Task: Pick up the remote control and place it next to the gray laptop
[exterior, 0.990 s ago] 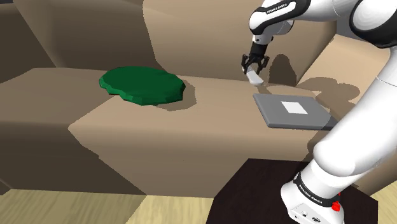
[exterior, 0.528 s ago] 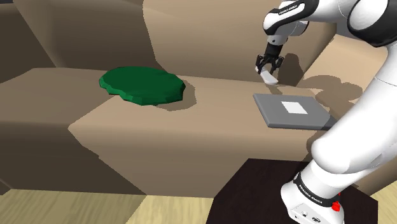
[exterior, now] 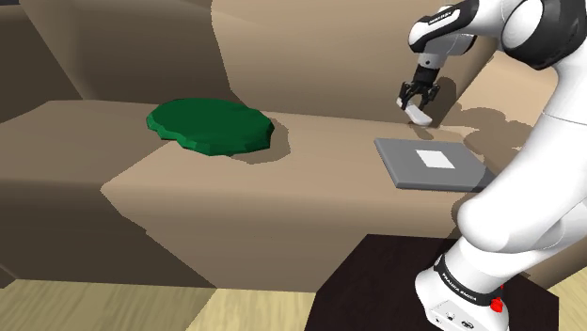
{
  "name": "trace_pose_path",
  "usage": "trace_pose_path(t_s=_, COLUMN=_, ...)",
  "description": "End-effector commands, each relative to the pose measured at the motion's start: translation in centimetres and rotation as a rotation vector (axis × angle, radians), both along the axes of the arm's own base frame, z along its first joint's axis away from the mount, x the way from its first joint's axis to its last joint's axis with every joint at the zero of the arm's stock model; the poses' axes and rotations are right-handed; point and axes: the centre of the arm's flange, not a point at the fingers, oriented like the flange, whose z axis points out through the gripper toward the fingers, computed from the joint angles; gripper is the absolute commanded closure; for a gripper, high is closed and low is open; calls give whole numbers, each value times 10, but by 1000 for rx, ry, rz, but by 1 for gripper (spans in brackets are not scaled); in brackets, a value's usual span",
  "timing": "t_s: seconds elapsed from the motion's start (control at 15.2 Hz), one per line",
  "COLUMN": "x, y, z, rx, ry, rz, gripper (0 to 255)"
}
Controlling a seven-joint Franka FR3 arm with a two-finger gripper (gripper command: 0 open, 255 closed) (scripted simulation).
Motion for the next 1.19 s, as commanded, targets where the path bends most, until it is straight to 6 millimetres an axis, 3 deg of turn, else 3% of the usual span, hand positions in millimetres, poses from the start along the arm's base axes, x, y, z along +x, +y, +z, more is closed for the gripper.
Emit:
trace_pose_path(t_s=0.0, x=-1, y=-4, z=-9, rx=0, ry=0, rz=2, gripper=255)
trace_pose_path(t_s=0.86, x=-1, y=-4, z=-77, rx=0, ry=0, rz=2, gripper=255)
trace_pose_path(t_s=1.12, x=-1, y=-4, z=-77, rx=0, ry=0, rz=2, gripper=255)
